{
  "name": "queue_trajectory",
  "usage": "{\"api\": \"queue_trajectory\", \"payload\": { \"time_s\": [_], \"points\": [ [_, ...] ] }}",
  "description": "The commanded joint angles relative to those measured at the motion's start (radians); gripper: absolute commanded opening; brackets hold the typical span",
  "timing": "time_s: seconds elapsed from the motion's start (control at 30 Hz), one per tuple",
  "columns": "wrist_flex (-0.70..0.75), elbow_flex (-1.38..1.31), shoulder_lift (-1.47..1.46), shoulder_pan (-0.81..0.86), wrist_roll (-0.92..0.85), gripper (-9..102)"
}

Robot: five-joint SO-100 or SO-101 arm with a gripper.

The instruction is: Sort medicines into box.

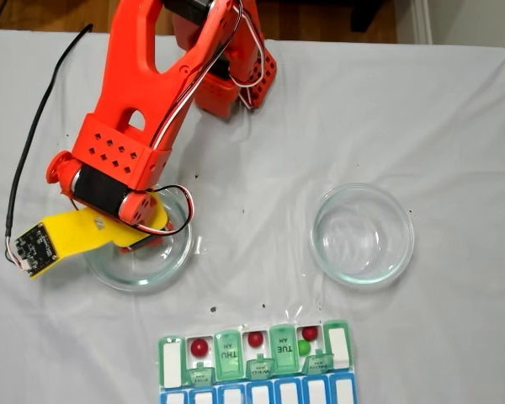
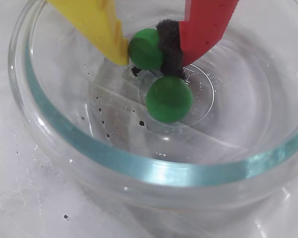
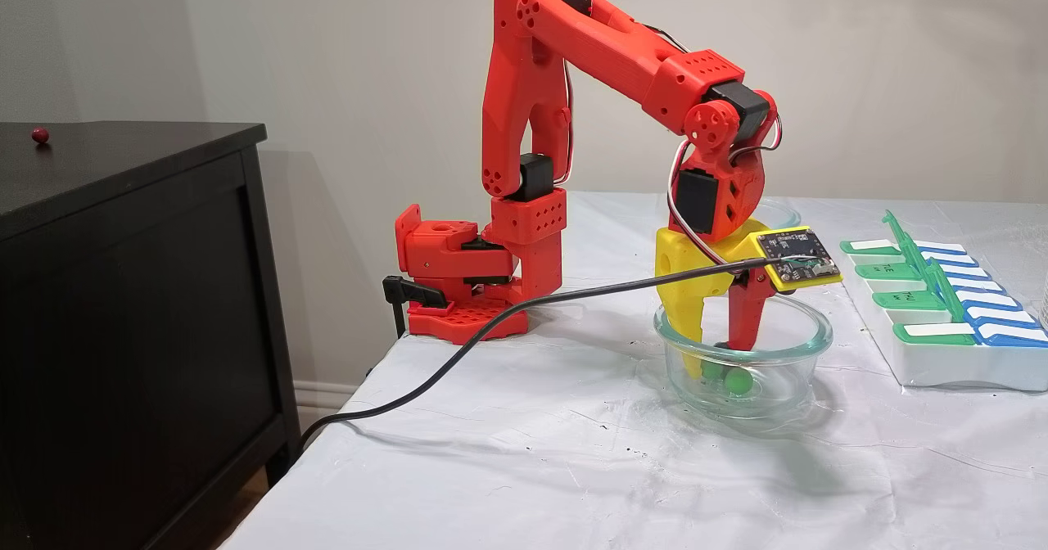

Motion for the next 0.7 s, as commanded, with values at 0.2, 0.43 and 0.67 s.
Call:
{"api": "queue_trajectory", "payload": {
  "time_s": [0.2,0.43,0.67],
  "points": [
    [0.018,-0.051,0.087,-0.008,0.028,0],
    [-0.086,-0.023,0.374,-0.1,0.206,0],
    [-0.126,-0.067,0.545,-0.184,0.35,0]
  ]
}}
